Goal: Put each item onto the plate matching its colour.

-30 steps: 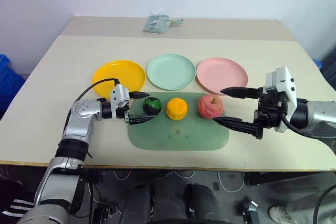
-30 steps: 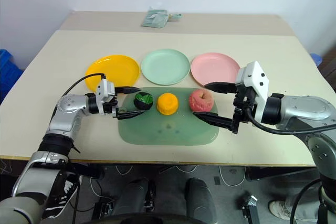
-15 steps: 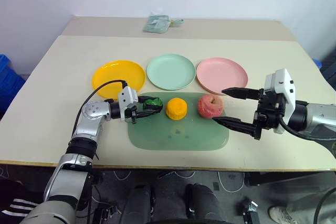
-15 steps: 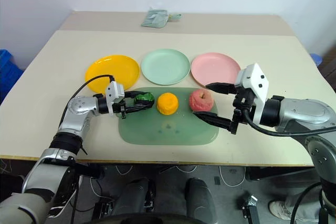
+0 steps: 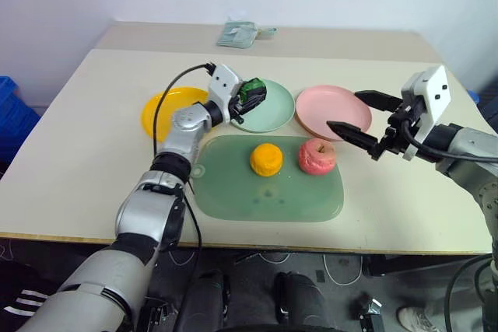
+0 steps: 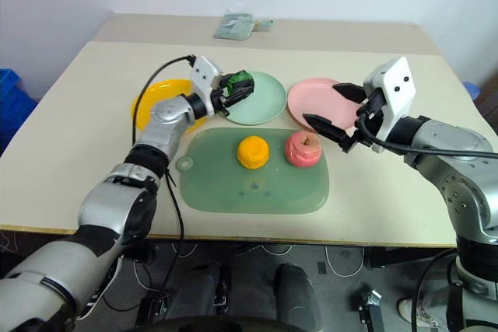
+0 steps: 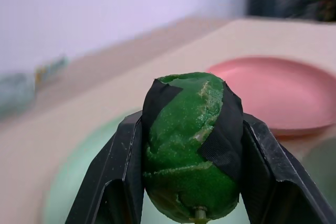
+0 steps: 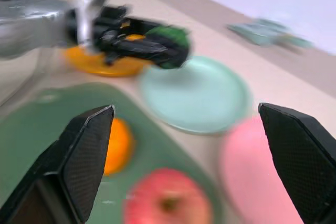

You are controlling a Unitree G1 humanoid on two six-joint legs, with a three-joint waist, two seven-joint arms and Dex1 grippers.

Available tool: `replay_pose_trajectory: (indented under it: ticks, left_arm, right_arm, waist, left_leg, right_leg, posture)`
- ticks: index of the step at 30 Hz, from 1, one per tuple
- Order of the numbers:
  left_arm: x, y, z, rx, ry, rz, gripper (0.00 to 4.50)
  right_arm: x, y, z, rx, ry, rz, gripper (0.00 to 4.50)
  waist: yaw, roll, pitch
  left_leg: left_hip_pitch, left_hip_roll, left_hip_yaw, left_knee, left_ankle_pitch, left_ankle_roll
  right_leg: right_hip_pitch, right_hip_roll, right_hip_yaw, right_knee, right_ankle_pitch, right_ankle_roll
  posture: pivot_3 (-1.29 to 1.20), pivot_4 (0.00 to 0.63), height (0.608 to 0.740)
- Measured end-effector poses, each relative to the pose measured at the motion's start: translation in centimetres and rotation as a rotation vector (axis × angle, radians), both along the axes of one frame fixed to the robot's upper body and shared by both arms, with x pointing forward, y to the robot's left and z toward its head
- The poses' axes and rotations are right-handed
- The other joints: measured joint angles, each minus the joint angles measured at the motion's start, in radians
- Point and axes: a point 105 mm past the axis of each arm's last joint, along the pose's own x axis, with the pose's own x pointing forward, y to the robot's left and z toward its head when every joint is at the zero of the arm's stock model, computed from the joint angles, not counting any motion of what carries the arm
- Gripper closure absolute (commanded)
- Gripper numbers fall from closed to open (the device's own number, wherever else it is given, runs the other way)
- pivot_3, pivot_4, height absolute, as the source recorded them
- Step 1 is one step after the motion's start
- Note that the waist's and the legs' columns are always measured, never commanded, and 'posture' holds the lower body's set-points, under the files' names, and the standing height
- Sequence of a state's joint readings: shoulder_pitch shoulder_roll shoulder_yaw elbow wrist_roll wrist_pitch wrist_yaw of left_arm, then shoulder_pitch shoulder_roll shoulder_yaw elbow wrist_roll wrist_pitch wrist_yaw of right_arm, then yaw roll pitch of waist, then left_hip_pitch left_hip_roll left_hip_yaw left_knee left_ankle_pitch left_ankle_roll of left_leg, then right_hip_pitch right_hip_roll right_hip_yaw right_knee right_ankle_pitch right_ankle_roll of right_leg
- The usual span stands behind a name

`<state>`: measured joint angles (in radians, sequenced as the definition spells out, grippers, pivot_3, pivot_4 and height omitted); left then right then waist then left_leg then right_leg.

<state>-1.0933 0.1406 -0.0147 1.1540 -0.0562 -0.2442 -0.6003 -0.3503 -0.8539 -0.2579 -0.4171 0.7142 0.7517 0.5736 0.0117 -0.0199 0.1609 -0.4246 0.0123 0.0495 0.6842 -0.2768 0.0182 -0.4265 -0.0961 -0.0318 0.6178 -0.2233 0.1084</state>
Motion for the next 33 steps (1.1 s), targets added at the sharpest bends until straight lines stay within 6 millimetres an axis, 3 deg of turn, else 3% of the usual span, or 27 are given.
replay_pose_trajectory:
  ticks: [8, 9, 10, 13, 20, 25, 29, 33]
  left_arm:
    - [1.0, -0.7, -0.9, -0.008, 0.097, 0.098, 2.34]
    - [1.0, -0.7, -1.0, -0.008, 0.103, 0.1, 1.73]
    - [0.9, -0.7, -1.1, -0.005, 0.105, 0.098, 1.5]
    - [0.9, -0.7, -1.0, -0.005, 0.101, 0.087, 0.06]
    - [0.4, -0.3, 0.8, -0.031, 0.035, -0.017, 0.06]
    - [-3.2, -0.4, 3.9, -0.068, -0.096, -0.388, 0.06]
    - [-6.0, 2.0, 2.9, -0.058, -0.054, -0.575, 0.06]
    - [-9.0, 3.3, -0.4, 0.094, 0.006, -0.708, 0.06]
  right_arm:
    - [-0.3, -0.2, 0.5, 0.0, -0.022, -0.013, 0.0]
    - [-0.4, -0.2, 0.4, 0.0, -0.021, -0.014, 0.0]
    - [-0.5, -0.2, 0.3, 0.0, -0.018, -0.014, 0.0]
    - [-0.7, -0.1, 0.1, 0.005, -0.004, -0.005, 0.0]
    - [-1.2, 0.2, 0.6, 0.03, -0.017, 0.026, 0.0]
    - [-2.9, 2.1, 0.7, 0.023, -0.022, 0.169, 0.0]
    - [-3.3, 2.4, 0.5, 0.013, -0.017, 0.201, 0.0]
    - [-4.1, 2.2, -0.8, -0.041, 0.049, 0.236, 0.0]
  waist:
    - [0.002, 0.0, 0.0]
    - [0.002, 0.0, 0.0]
    - [0.002, 0.0, 0.0]
    - [0.003, 0.0, 0.0]
    - [0.001, 0.0, 0.0]
    - [0.0, 0.001, 0.0]
    - [-0.003, 0.001, 0.0]
    - [0.007, 0.002, 0.0]
  left_leg:
    - [-0.002, -0.001, 0.0, -0.002, -0.001, 0.001]
    - [-0.002, -0.001, 0.0, -0.001, -0.001, 0.001]
    - [-0.002, -0.001, 0.0, -0.001, -0.001, 0.001]
    - [-0.002, 0.0, 0.0, -0.001, -0.001, 0.001]
    - [-0.001, 0.0, 0.0, -0.001, -0.001, 0.001]
    - [-0.001, 0.001, 0.0, -0.001, -0.001, 0.001]
    - [-0.001, 0.001, 0.0, -0.001, -0.001, 0.001]
    - [-0.001, 0.001, -0.001, 0.0, -0.001, 0.001]
  right_leg:
    - [-0.002, 0.001, -0.001, -0.001, 0.0, 0.0]
    - [-0.001, 0.001, -0.001, -0.001, 0.0, 0.0]
    - [-0.001, 0.0, -0.001, -0.001, 0.0, 0.0]
    - [-0.001, 0.0, -0.001, -0.001, 0.0, 0.0]
    - [-0.001, 0.0, -0.001, 0.0, 0.0, 0.0]
    - [-0.001, 0.0, -0.001, 0.0, 0.0, -0.001]
    - [-0.001, 0.0, 0.0, 0.001, 0.001, -0.002]
    - [0.0, 0.0, 0.0, 0.001, -0.001, -0.006]
  posture:
    - [0.0, 0.15, 0.74]
    - [0.0, 0.15, 0.74]
    - [0.0, 0.15, 0.74]
    - [0.0, 0.15, 0.74]
    - [0.0, 0.15, 0.74]
    - [0.0, 0.15, 0.74]
    - [0.0, 0.15, 0.74]
    - [0.0, 0.15, 0.74]
